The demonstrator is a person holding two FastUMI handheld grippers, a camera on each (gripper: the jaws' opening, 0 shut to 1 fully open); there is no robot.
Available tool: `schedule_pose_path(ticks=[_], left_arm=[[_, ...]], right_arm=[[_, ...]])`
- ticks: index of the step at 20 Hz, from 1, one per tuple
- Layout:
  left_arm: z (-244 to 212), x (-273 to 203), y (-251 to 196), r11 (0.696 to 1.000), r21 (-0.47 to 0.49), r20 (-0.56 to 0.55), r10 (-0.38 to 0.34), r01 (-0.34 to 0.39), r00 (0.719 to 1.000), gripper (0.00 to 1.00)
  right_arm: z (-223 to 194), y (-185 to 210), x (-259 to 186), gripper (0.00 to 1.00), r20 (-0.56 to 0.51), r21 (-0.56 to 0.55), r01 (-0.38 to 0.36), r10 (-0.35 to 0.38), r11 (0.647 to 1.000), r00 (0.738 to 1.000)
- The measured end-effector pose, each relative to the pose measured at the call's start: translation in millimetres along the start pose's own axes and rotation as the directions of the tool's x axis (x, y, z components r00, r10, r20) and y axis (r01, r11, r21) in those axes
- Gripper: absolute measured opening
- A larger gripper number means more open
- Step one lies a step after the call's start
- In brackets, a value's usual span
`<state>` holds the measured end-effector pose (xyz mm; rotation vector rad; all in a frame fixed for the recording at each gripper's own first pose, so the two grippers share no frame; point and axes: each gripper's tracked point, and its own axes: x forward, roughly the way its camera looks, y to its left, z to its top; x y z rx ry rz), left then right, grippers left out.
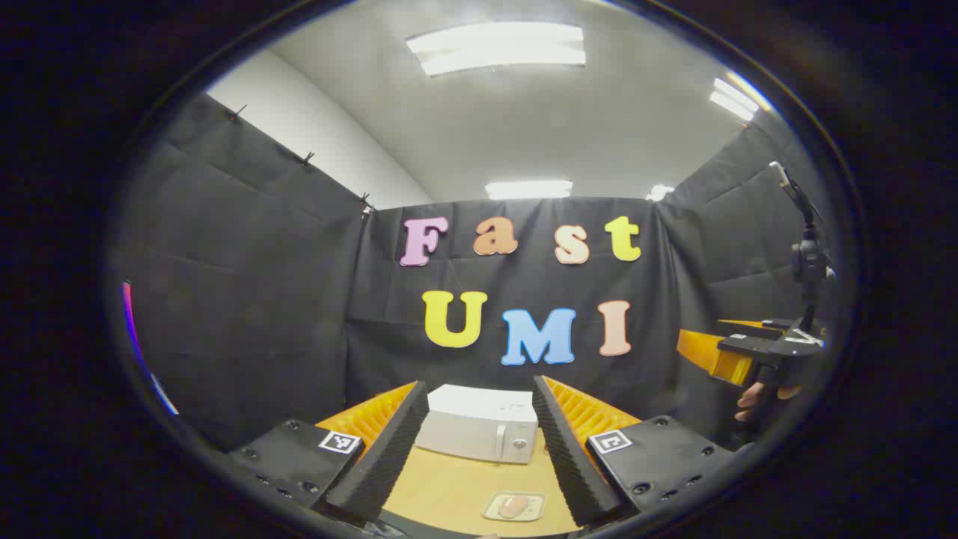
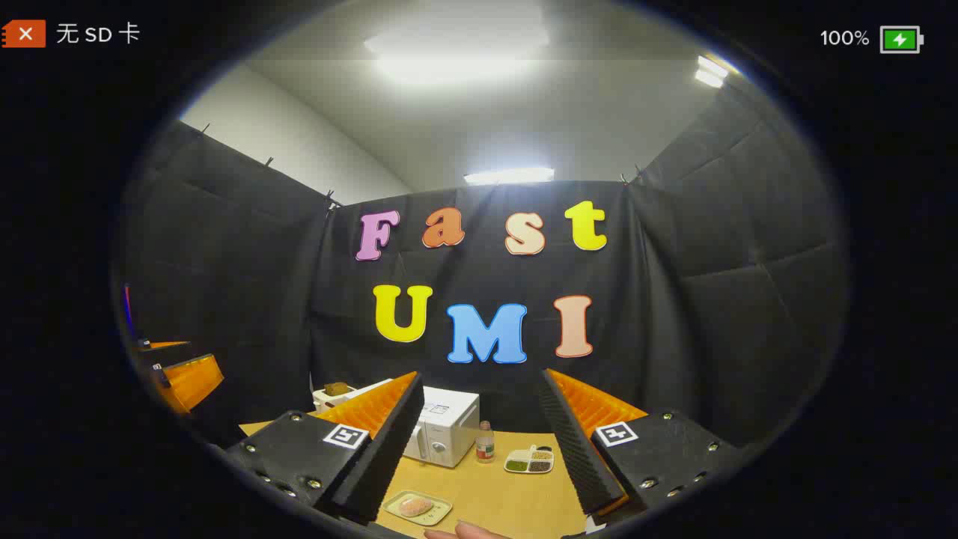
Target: Open the microwave oven with the left hand, put the food in, and close the microwave oven.
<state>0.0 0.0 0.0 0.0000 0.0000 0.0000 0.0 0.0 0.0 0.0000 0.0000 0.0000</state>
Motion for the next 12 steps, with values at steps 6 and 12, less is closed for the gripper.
schedule_pose_path(ticks=[6, 12], left_arm=[[-5.9, 8.3, 1.9, 1.000, 0.003, -0.008, -0.006, 0.006, 1.000, 0.91], [-11.2, 11.3, 15.7, 1.000, -0.008, -0.021, -0.009, 0.009, 1.000, 0.91]], right_arm=[[-4.9, 4.8, 5.5, 0.94, -0.016, 0.000, 0.000, 0.000, 1.000, 1.000], [-6.4, 13.5, 4.6, 0.95, -0.023, 0.000, 0.012, -0.012, 1.000, 1.000]])
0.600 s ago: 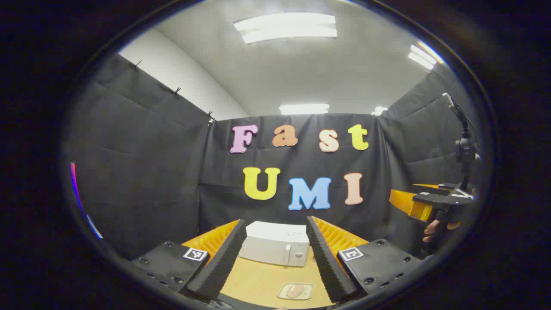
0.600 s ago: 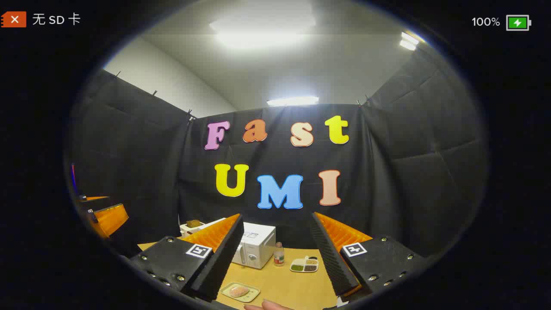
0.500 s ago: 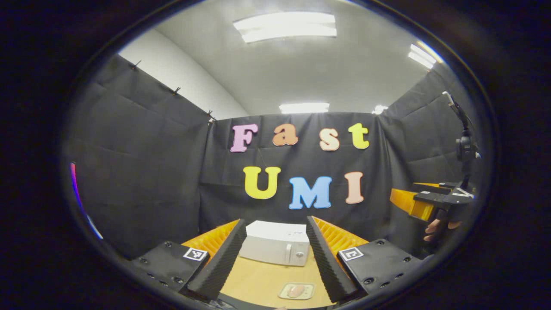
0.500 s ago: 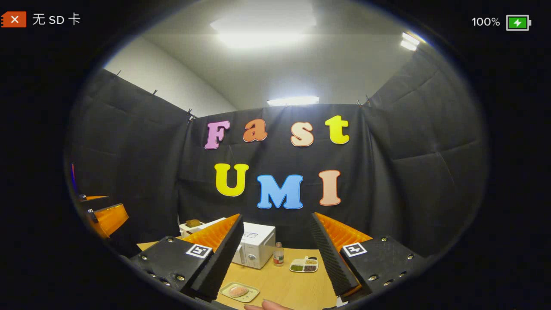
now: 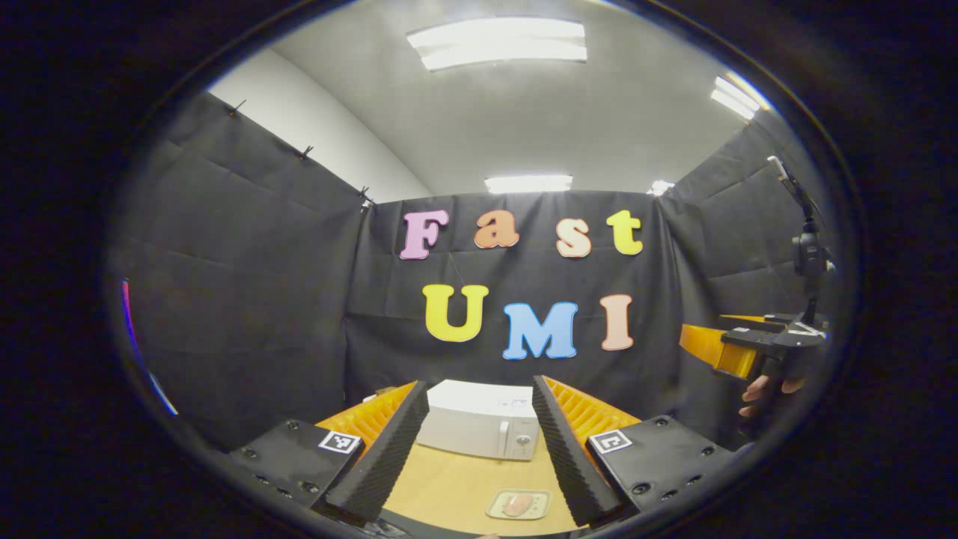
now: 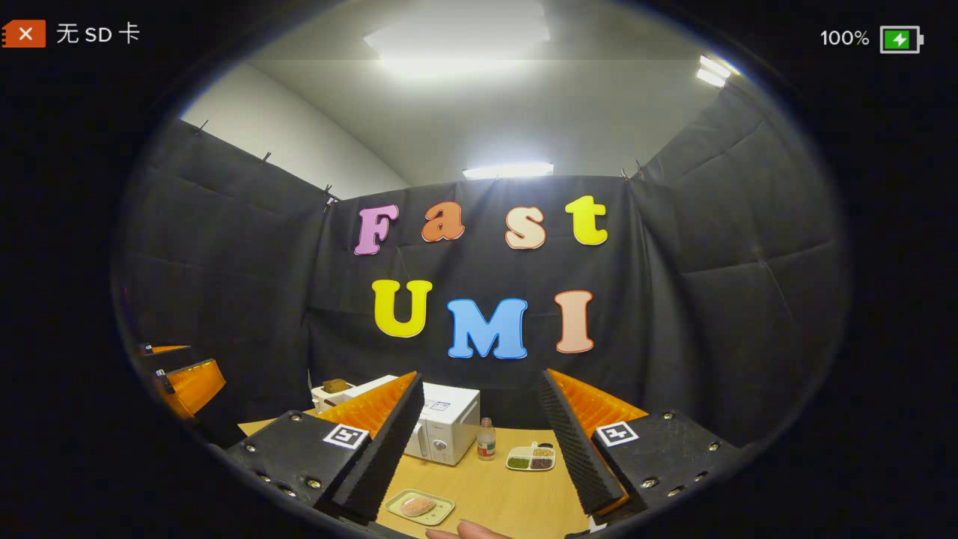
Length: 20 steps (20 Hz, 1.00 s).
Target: Open the microwave oven with the left hand, put the food in, and close the microwave oven.
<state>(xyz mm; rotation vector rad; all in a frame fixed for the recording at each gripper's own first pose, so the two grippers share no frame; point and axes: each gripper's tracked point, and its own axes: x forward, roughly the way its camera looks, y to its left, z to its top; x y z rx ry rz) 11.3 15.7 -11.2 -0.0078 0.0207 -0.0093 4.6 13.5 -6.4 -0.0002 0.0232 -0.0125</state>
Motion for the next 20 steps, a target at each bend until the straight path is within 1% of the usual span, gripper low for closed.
schedule_pose_path(ticks=[3, 7, 8, 9, 10, 11, 12, 13, 14, 15, 16, 17, 18, 19, 20], left_arm=[[-8.5, 0.7, 7.4, 1.000, -0.014, -0.015, -0.004, 0.003, 1.000, 0.91], [-31.1, 13.9, 7.9, 1.000, -0.020, -0.049, -0.022, 0.021, 0.999, 0.99], [-36.7, 20.0, 6.4, 1.000, -0.011, -0.056, -0.023, 0.023, 0.998, 0.91], [-42.6, 26.8, 4.2, 1.000, -0.003, -0.061, -0.027, 0.027, 0.998, 0.91], [-47.4, 34.6, 0.3, 0.999, -0.001, -0.063, -0.033, 0.033, 0.997, 0.95], [-55.3, 42.3, -4.9, 0.999, -0.003, -0.067, -0.043, 0.043, 0.997, 0.91], [-61.9, 52.3, -13.8, 0.998, -0.011, -0.074, -0.058, 0.057, 0.996, 0.95], [-71.6, 61.6, -21.9, 0.997, -0.017, -0.083, -0.074, 0.073, 0.994, 0.91], [-79.1, 72.5, -27.4, 0.997, -0.020, -0.096, -0.081, 0.079, 0.992, 0.91], [-88.1, 81.2, -28.0, 0.997, -0.019, -0.103, -0.078, 0.076, 0.992, 0.95], [-94.3, 93.1, -29.6, 0.997, -0.018, -0.101, -0.076, 0.075, 0.992, 0.91], [-100.4, 104.8, -31.9, 0.998, -0.009, -0.104, -0.069, 0.068, 0.992, 0.95], [-106.6, 116.0, -32.9, 0.998, 0.002, -0.113, -0.064, 0.065, 0.992, 0.99], [-114.0, 128.0, -36.3, 0.998, 0.017, -0.110, -0.066, 0.068, 0.992, 0.91], [-119.6, 141.7, -38.8, 0.996, 0.037, -0.109, -0.071, 0.076, 0.991, 0.91]], right_arm=[[1.7, 4.2, -2.7, 0.95, -0.004, -0.017, 0.006, -0.006, 1.000, 1.000], [4.6, -4.1, -3.7, 0.95, 0.005, -0.020, 0.039, -0.039, 0.999, 0.999], [5.3, -5.8, -3.0, 0.95, 0.006, -0.021, 0.038, -0.038, 0.999, 0.999], [4.3, -8.8, 0.7, 0.95, 0.006, -0.029, 0.036, -0.036, 0.999, 0.999], [5.5, -14.1, 4.3, 0.95, 0.008, -0.041, 0.039, -0.039, 0.998, 0.999], [5.3, -22.5, 6.9, 0.95, 0.006, -0.050, 0.044, -0.044, 0.998, 0.999], [6.8, -27.0, 10.8, 0.95, 0.013, -0.046, 0.045, -0.045, 0.998, 0.999], [9.1, -31.5, 14.8, 0.95, 0.025, -0.038, 0.049, -0.048, 0.998, 0.999], [7.4, -38.8, 18.8, 0.95, 0.023, -0.030, 0.058, -0.057, 0.998, 0.998], [3.8, -41.1, 22.8, 0.95, 0.018, -0.025, 0.048, -0.047, 0.999, 0.999], [1.8, -40.6, 27.5, 0.95, 0.028, -0.020, 0.034, -0.034, 0.999, 0.999], [2.1, -45.2, 33.8, 0.95, 0.035, -0.015, 0.045, -0.044, 0.999, 0.998], [-6.3, -49.1, 39.8, 0.95, 0.017, -0.012, 0.049, -0.048, 0.999, 0.999], [-11.9, -46.0, 45.0, 0.94, 0.006, -0.010, 0.034, -0.034, 0.999, 0.999], [-14.7, -47.1, 52.4, 0.95, -0.004, -0.011, 0.041, -0.041, 0.999, 0.999]])
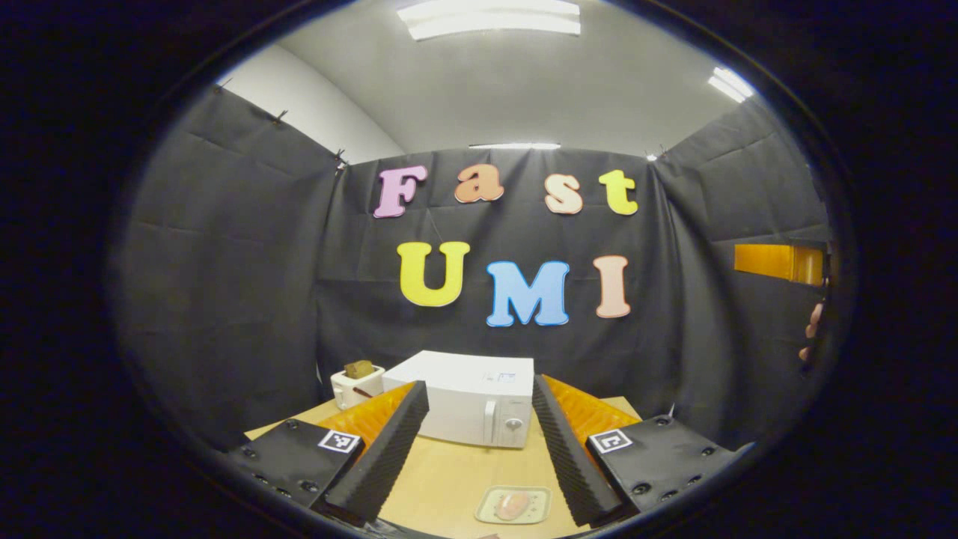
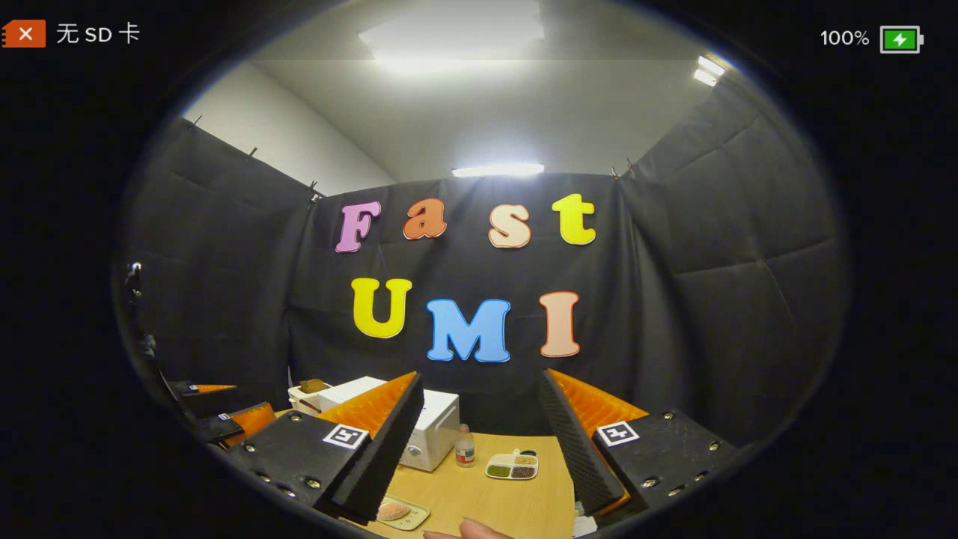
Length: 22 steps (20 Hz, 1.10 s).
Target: Open the microwave oven with the left hand, put the food in, and close the microwave oven.
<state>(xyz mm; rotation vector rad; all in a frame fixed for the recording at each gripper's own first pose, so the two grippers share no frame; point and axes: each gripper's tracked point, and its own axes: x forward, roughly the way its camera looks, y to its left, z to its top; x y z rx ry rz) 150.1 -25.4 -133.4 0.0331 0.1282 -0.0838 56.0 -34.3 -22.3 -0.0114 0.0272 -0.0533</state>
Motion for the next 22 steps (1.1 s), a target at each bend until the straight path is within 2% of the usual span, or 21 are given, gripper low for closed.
schedule_pose_path(ticks=[1, 2, 3, 4, 5, 7, 8, 10, 13, 14, 15, 18, 19, 22], left_arm=[[-10.0, 15.8, -1.7, 1.000, 0.021, -0.008, -0.012, 0.012, 1.000, 0.99], [-21.4, 33.6, -5.3, 0.999, 0.033, -0.019, -0.033, 0.034, 0.999, 0.91], [-36.4, 52.1, -9.6, 0.997, 0.032, -0.022, -0.063, 0.064, 0.998, 0.99], [-51.3, 72.3, -13.5, 0.996, 0.025, -0.033, -0.090, 0.091, 0.995, 0.92], [-73.3, 91.3, -12.4, 0.994, 0.018, -0.063, -0.108, 0.110, 0.992, 0.91], [-107.8, 126.7, -11.5, 0.990, 0.001, -0.090, -0.140, 0.141, 0.986, 0.92], [-124.0, 144.1, -10.0, 0.989, -0.003, -0.094, -0.150, 0.150, 0.984, 0.95], [-161.9, 181.1, -5.8, 0.987, -0.001, -0.119, -0.161, 0.162, 0.980, 0.91], [-221.2, 231.6, -11.1, 0.980, -0.017, -0.166, -0.198, 0.198, 0.966, 0.99], [-240.4, 248.2, -15.3, 0.977, -0.025, -0.183, -0.213, 0.212, 0.960, 0.98], [-256.7, 263.4, -17.4, 0.975, -0.034, -0.192, -0.224, 0.222, 0.955, 0.91], [-304.1, 303.7, -22.1, 0.973, -0.042, -0.229, -0.228, 0.225, 0.946, 0.90], [-316.6, 314.6, -23.1, 0.973, -0.049, -0.241, -0.230, 0.225, 0.943, 0.93], [-342.2, 345.3, -29.4, 0.970, -0.081, -0.245, -0.243, 0.230, 0.939, 0.92]], right_arm=[[-5.7, -4.9, 8.2, 0.95, -0.015, -0.002, 0.025, -0.025, 1.000, 1.000], [-12.3, -4.9, 16.8, 0.95, -0.027, -0.005, 0.041, -0.041, 0.999, 0.999], [-17.6, -2.4, 25.7, 0.95, -0.034, -0.012, 0.060, -0.060, 0.998, 0.998], [-24.2, -5.3, 37.0, 0.95, -0.050, -0.021, 0.099, -0.100, 0.995, 0.994], [-34.9, -6.3, 44.3, 0.95, -0.091, -0.028, 0.135, -0.137, 0.990, 0.986], [-48.6, 9.7, 55.6, 0.95, -0.144, -0.035, 0.143, -0.147, 0.989, 0.979], [-51.6, 11.2, 60.5, 0.95, -0.156, -0.054, 0.162, -0.169, 0.985, 0.973], [-57.4, 4.4, 69.2, 0.95, -0.172, -0.098, 0.224, -0.238, 0.970, 0.956], [-66.5, 5.6, 79.7, 0.95, -0.209, -0.127, 0.279, -0.301, 0.952, 0.931], [-70.8, 5.7, 82.0, 0.95, -0.219, -0.145, 0.289, -0.315, 0.946, 0.923], [-74.5, 4.9, 84.4, 0.95, -0.229, -0.168, 0.298, -0.332, 0.939, 0.915], [-86.2, 0.6, 89.7, 0.95, -0.252, -0.239, 0.317, -0.374, 0.918, 0.892], [-89.8, -0.5, 91.5, 0.95, -0.262, -0.255, 0.319, -0.383, 0.913, 0.886], [-106.1, -5.5, 96.0, 0.95, -0.304, -0.281, 0.328, -0.408, 0.902, 0.861]])
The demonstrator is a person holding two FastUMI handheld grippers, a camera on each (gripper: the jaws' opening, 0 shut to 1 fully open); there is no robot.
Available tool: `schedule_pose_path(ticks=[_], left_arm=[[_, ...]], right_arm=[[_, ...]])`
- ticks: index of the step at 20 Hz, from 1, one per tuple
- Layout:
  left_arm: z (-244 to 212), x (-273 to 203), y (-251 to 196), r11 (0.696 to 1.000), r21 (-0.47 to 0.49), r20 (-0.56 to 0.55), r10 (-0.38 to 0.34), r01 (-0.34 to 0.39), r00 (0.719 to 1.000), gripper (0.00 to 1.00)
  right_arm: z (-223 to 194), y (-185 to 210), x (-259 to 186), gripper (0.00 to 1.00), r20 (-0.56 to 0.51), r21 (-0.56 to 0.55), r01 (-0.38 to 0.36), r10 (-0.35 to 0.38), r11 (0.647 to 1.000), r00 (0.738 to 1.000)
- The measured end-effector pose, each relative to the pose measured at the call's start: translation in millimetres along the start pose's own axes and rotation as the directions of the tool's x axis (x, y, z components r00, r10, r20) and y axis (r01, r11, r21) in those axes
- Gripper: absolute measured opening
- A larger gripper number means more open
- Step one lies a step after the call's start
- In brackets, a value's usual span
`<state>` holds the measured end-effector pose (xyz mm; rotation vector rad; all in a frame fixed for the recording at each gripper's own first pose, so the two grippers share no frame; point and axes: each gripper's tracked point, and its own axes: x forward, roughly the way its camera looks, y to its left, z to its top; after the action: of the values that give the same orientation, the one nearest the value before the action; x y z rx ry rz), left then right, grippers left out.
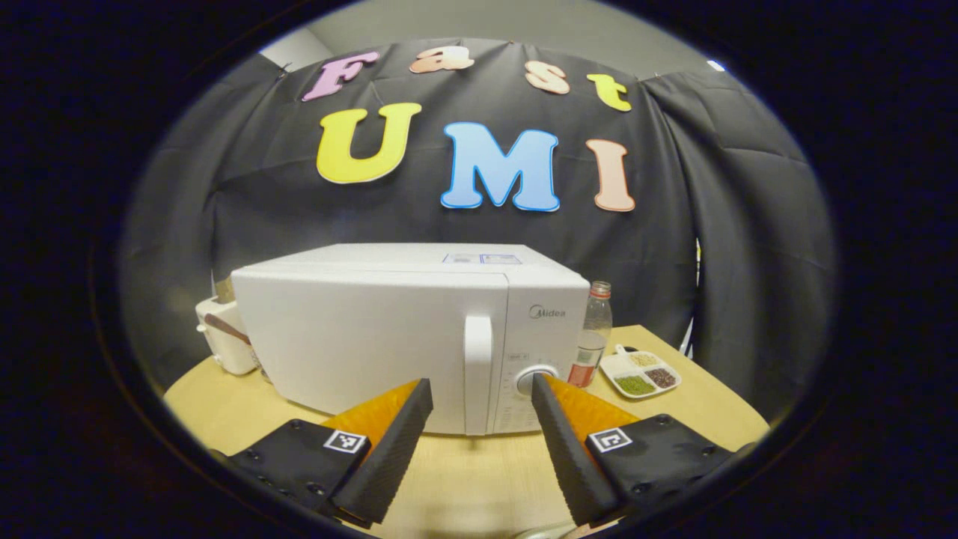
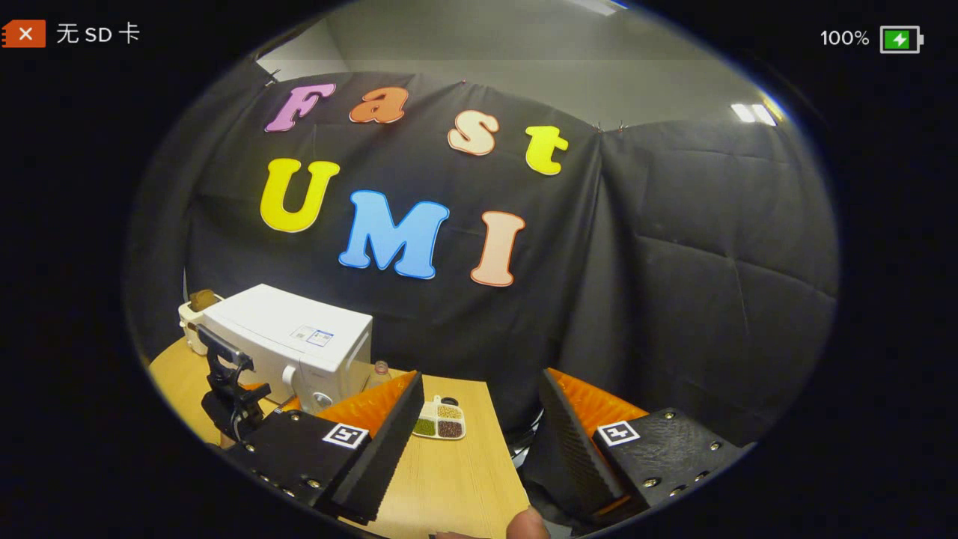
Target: Open the microwave oven with the left hand, put the food in, and close the microwave oven.
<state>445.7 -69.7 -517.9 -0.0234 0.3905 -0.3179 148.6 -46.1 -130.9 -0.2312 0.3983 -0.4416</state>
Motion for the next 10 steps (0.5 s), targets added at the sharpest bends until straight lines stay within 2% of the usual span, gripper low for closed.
schedule_pose_path(ticks=[4, 6, 10], left_arm=[[-22.3, 35.8, 6.4, 1.000, 0.009, -0.026, 0.006, -0.006, 1.000, 0.82], [-23.0, 44.1, 6.4, 1.000, 0.007, -0.018, -0.006, 0.006, 1.000, 0.56], [-21.9, 52.4, 4.2, 1.000, 0.024, -0.013, -0.013, 0.013, 1.000, 0.36]], right_arm=[[-3.2, -0.3, 6.8, 0.95, -0.026, -0.016, 0.013, -0.014, 1.000, 1.000], [-4.5, -0.1, 8.8, 0.95, -0.028, -0.018, 0.016, -0.016, 1.000, 0.999], [-10.3, 6.2, 8.6, 0.95, -0.046, -0.003, -0.003, 0.003, 1.000, 0.999]])
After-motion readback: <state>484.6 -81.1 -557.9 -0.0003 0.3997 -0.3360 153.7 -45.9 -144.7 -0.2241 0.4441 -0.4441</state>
